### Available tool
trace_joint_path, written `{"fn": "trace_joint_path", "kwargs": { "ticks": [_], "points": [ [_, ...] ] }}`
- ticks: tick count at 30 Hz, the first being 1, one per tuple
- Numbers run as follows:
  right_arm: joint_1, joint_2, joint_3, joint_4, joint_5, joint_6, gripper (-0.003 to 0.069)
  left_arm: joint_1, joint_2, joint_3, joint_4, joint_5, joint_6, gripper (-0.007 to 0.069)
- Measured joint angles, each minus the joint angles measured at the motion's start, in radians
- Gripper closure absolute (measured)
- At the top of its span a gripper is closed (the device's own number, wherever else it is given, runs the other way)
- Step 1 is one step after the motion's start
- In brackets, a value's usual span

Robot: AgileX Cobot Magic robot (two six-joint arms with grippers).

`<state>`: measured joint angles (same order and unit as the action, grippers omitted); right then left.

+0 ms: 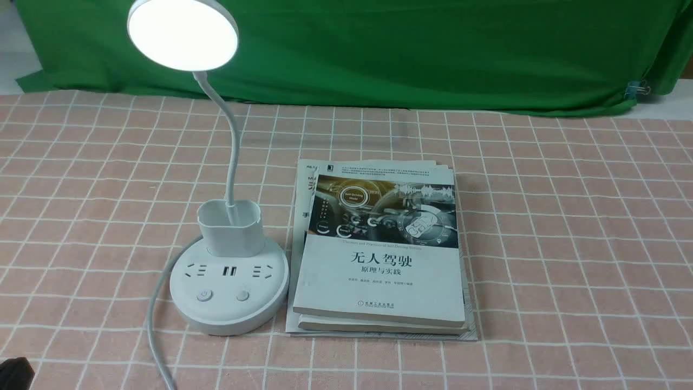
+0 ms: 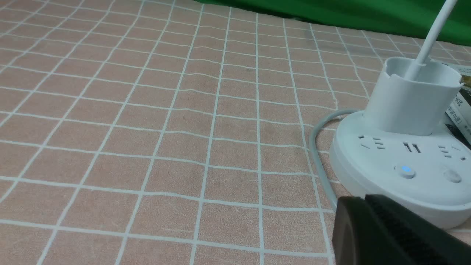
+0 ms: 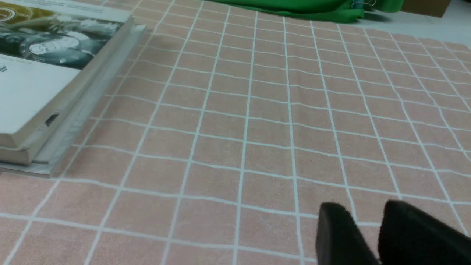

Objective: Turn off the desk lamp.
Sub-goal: Use the left arm to press the button switch on the lamp holder

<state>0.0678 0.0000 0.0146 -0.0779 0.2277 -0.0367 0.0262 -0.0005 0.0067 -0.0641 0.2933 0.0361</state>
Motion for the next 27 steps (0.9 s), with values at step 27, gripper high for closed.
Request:
{"fn": "trace_joint_path", "kwargs": {
  "ticks": [27],
  "points": [
    [0.000,0.000,0.000,0.000,0.000,0.000,0.0419,0.000,0.000,0.000,-0.369,-0.252,-0.119,0.0628]
  ]
}}
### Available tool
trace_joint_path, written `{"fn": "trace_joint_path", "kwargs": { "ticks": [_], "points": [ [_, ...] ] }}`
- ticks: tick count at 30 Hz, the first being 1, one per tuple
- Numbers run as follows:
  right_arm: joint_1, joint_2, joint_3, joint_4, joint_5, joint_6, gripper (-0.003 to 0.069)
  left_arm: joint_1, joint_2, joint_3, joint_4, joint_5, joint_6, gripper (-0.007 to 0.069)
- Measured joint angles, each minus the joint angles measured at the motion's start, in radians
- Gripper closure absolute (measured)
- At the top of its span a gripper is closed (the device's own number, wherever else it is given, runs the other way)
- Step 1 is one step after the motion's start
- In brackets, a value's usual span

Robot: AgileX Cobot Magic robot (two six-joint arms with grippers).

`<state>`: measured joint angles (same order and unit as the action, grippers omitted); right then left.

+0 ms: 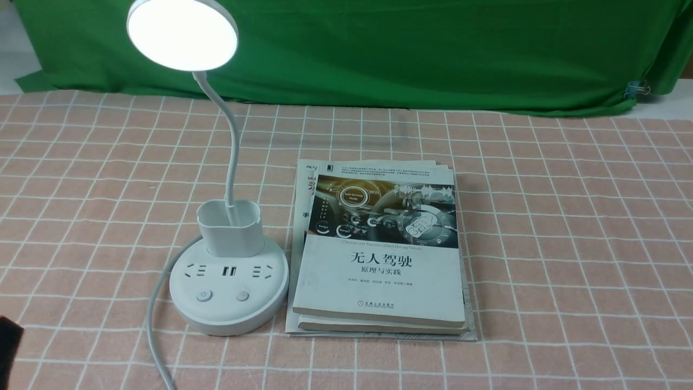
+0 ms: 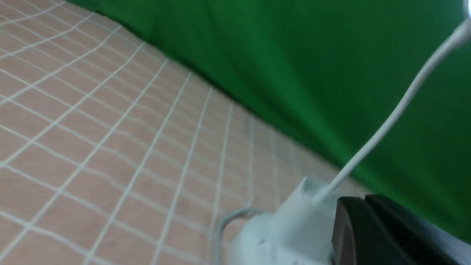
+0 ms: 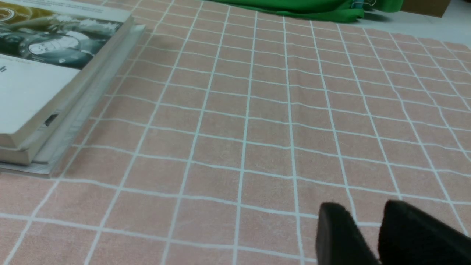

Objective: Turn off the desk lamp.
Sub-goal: Use the left arm to press the button switch on the lamp holder

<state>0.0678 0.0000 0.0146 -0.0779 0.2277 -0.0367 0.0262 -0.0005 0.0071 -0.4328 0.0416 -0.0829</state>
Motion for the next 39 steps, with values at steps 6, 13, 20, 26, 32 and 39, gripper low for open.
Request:
{"fn": "trace_joint_path", "kwargs": {
  "ticks": [6,13,20,26,32,39],
  "points": [
    [0.000,0.000,0.000,0.000,0.000,0.000,0.0419,0.000,0.000,0.000,-0.108,-0.153,-0.043,0.0628],
    [0.000,0.000,0.000,0.000,0.000,0.000,0.0419,0.000,0.184,-0.240,-0.008,0.203,-0.045,0.0628],
    [0.000,0.000,0.000,0.000,0.000,0.000,0.0419,0.000,0.634,-0.571,0.211,0.760,0.068,0.0628],
    [0.000,0.000,0.000,0.000,0.000,0.000,0.0419,-0.086,0.968,-0.695,0.239,0.858,0.119,0.0628],
    [0.000,0.000,0.000,0.000,0.000,0.000,0.0419,-0.285,1.265,-0.847,0.294,0.853,0.091,0.0628],
    [0.000,0.000,0.000,0.000,0.000,0.000,0.0419,-0.407,1.529,-1.037,0.310,0.851,0.071,0.0628]
  ]
}}
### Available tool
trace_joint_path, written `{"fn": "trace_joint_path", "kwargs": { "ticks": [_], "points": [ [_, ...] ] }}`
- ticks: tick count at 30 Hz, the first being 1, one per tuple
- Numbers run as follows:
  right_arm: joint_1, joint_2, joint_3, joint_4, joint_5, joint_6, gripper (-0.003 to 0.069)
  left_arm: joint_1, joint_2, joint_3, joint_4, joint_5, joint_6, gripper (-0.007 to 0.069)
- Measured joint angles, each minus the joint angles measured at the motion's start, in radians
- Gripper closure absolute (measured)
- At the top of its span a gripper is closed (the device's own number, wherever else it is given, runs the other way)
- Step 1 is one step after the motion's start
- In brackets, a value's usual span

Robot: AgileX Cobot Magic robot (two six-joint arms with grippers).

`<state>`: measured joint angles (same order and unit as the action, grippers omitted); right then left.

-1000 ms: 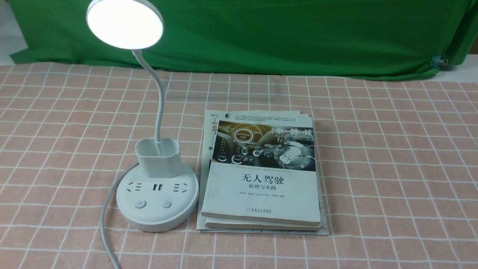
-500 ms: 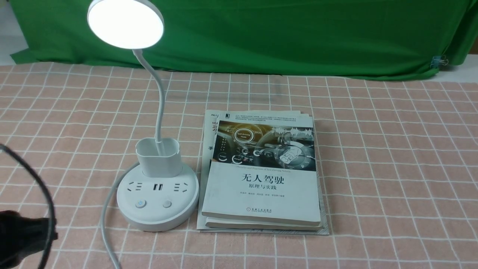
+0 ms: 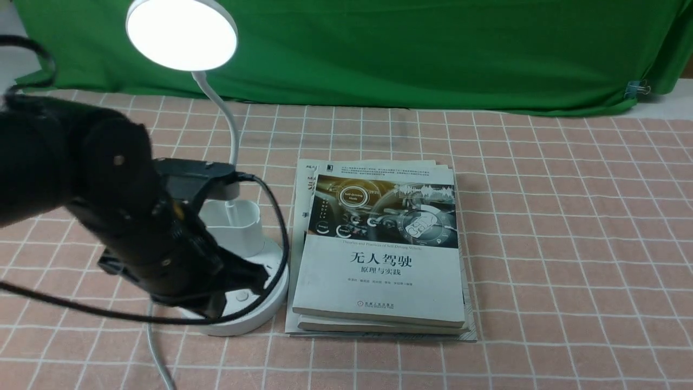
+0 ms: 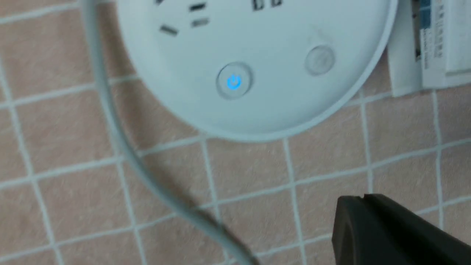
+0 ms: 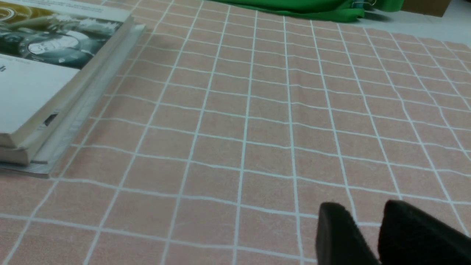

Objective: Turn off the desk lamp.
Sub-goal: Use the left arm to press the button switch on the lamp holder

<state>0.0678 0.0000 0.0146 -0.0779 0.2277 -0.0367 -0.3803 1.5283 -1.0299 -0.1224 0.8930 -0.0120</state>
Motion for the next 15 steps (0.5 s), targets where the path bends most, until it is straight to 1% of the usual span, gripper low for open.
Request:
{"fn": "trace_joint_path", "kwargs": {
  "ticks": [3,7,15],
  "points": [
    [0.000,0.000,0.000,0.000,0.000,0.000,0.0419,-0.002,0.103,-0.083,0.023,0.002,0.000,0.0628],
    [0.000,0.000,0.000,0.000,0.000,0.000,0.0419,-0.002,0.179,-0.143,0.033,0.004,0.003,0.0628],
    [0.000,0.000,0.000,0.000,0.000,0.000,0.0419,-0.002,0.268,-0.172,0.033,0.002,0.012,0.0628]
  ]
}}
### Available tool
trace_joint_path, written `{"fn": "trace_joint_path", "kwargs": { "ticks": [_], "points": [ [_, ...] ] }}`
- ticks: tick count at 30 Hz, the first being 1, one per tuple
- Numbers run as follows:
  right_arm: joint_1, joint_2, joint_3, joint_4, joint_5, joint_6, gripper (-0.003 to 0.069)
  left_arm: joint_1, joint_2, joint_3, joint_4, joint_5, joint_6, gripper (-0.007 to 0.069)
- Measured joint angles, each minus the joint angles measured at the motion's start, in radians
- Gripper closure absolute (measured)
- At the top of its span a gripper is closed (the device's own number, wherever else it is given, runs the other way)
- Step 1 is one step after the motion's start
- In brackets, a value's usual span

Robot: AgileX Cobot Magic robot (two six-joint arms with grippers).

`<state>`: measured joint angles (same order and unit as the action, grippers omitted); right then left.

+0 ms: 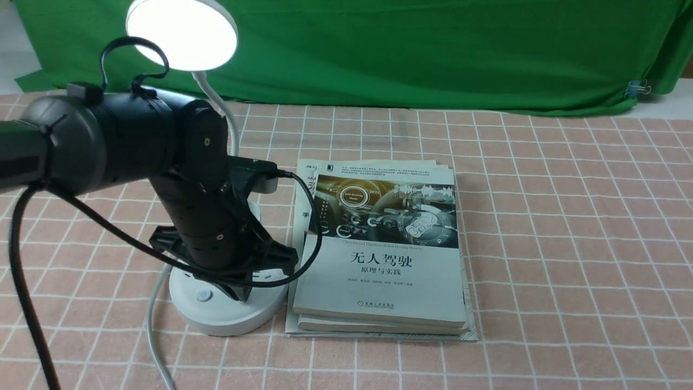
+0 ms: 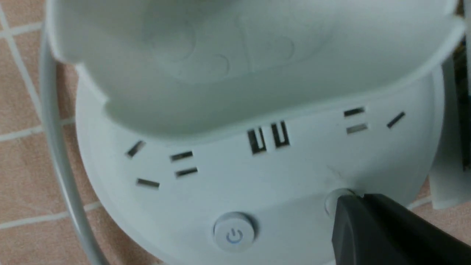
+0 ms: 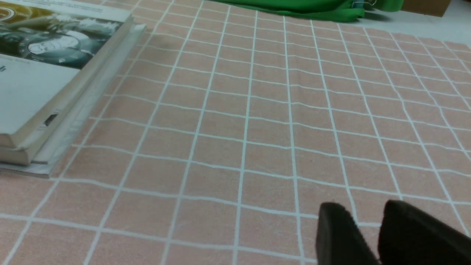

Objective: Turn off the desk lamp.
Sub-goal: Use the left arm to press the button switch on the lamp holder

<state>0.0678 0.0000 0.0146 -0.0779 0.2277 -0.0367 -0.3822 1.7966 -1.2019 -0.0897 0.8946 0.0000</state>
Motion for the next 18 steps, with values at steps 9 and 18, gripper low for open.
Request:
{"fn": "trace_joint_path", "kwargs": {
  "ticks": [9,18],
  "points": [
    [0.000,0.000,0.000,0.000,0.000,0.000,0.0419,0.000,0.013,-0.009,-0.001,0.006,0.000,0.0628],
    [0.000,0.000,0.000,0.000,0.000,0.000,0.0419,0.000,-0.094,-0.007,-0.005,0.005,-0.030,0.0628]
  ]
}}
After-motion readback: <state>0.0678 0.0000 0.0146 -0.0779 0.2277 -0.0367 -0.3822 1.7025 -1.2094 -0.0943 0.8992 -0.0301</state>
